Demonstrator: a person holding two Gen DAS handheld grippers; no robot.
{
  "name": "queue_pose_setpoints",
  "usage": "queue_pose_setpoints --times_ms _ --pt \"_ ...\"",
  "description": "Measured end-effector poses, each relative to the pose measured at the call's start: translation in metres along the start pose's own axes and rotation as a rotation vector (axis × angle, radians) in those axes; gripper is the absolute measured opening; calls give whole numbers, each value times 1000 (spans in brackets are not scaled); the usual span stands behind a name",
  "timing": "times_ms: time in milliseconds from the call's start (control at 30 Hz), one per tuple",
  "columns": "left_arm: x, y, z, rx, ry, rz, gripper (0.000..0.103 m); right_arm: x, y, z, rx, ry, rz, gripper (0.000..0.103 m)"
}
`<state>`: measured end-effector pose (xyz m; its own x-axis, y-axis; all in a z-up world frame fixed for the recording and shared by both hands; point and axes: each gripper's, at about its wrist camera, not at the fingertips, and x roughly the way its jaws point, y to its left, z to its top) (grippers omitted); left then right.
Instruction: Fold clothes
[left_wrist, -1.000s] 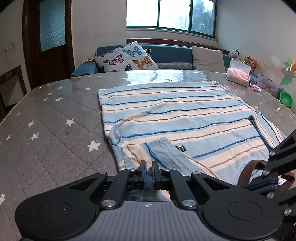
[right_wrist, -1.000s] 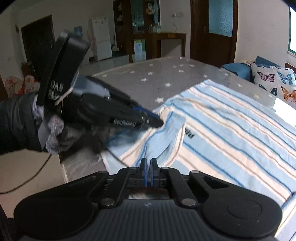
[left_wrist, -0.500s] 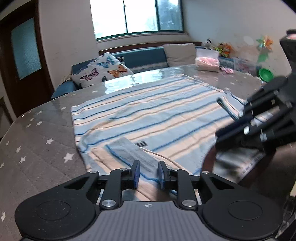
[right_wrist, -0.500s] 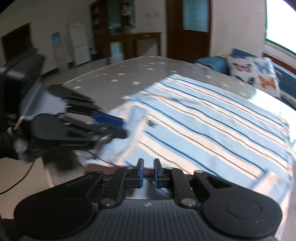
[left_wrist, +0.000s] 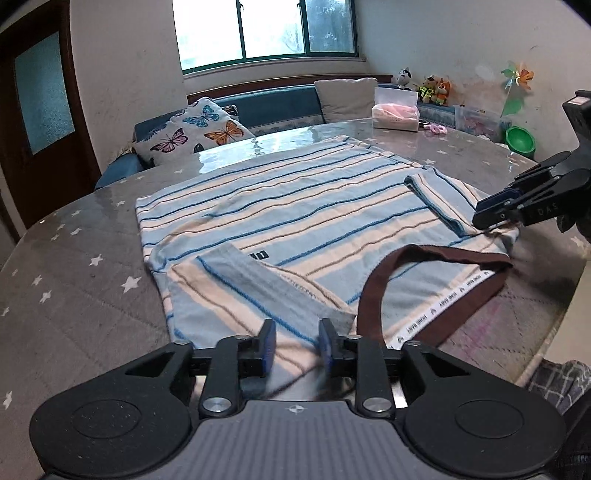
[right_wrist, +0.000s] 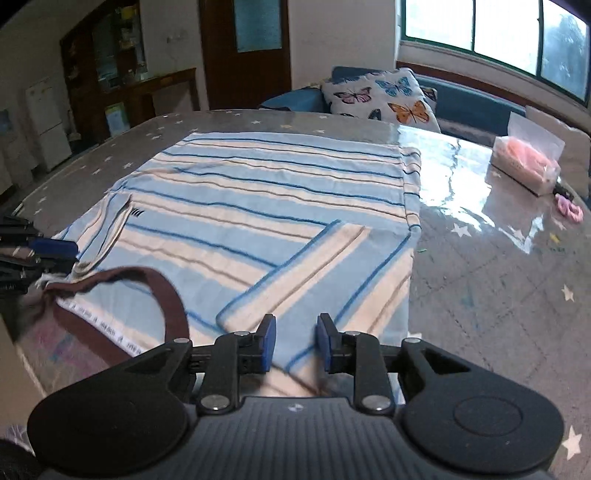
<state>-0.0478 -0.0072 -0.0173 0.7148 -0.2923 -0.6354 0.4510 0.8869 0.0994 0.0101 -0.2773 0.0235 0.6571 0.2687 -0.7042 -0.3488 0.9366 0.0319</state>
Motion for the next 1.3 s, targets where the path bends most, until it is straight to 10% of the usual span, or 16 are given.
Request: queue_pose_setpoints --times_ms 333,833,1300 --pt "-32 -1 -16 91 17 44 51 -26 16 -15 -156 2 29 43" --pt "-20 -5 -23 190 16 45 54 -27 13 -20 -297 52 61 56" --pt "-13 11 -15 250 54 -72 48 -20 -3 -11 -239 65 76 18"
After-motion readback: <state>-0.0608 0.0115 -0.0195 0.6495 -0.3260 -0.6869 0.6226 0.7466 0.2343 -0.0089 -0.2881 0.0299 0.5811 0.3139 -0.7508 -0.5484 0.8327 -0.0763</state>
